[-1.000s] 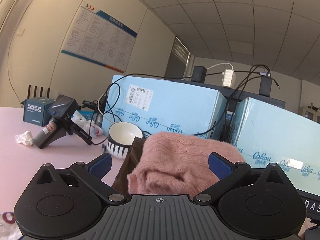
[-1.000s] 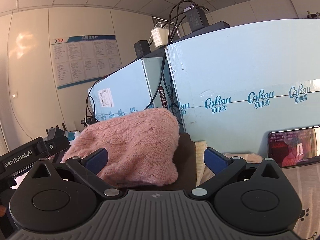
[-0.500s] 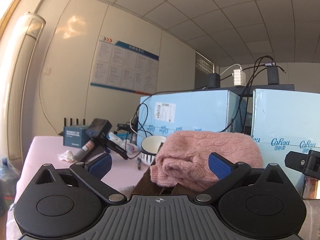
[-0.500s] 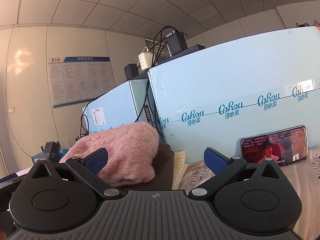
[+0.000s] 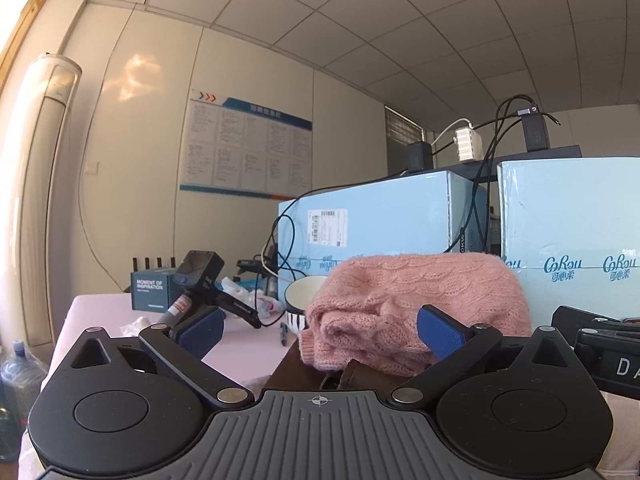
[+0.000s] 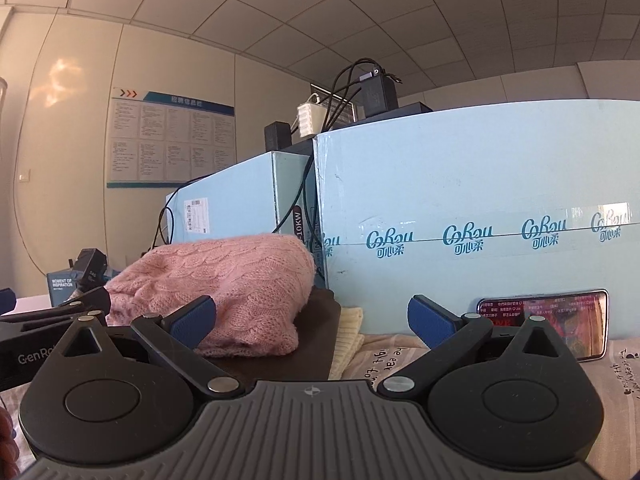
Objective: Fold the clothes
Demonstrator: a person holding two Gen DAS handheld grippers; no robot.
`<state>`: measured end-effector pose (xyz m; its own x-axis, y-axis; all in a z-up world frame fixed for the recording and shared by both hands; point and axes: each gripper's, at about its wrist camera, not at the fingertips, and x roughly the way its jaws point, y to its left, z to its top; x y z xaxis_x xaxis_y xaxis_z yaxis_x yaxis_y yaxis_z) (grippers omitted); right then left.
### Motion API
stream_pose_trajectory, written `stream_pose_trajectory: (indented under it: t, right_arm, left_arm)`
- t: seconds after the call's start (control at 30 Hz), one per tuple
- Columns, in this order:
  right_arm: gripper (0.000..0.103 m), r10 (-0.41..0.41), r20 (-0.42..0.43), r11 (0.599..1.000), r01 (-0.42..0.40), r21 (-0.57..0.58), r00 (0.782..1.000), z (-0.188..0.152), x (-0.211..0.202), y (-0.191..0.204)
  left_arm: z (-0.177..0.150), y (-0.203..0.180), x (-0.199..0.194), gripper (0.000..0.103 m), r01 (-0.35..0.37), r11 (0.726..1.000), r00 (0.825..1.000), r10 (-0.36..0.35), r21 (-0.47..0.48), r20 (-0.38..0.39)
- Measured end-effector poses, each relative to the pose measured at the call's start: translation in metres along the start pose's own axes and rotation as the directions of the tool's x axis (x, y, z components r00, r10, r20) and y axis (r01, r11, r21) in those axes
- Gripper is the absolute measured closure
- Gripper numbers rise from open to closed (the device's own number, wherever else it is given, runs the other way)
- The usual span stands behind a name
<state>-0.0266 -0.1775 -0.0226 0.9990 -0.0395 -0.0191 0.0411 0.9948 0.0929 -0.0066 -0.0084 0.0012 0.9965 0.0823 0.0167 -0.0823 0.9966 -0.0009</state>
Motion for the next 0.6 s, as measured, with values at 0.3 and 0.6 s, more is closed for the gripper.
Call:
stream_pose_trajectory:
  t: [0.3,0.6]
  right_arm:
    - [0.0,0.016,-0.02,1.0,-0.016,0.008,1.0,-0.0002,0.0034,-0.0007]
    - [0.0,0.019,-0.025,1.0,-0.019,0.012,0.999,-0.0001,0.0048,-0.0009]
  left_arm:
    - [-0.0006,0.0002,-0.0011,0.0,0.012,1.0,1.0,-0.012,-0.004,0.0]
    - [-0.0003,0.0007,0.0001,0.0,0.01,1.0,1.0,-0.01,-0.009,-0.005]
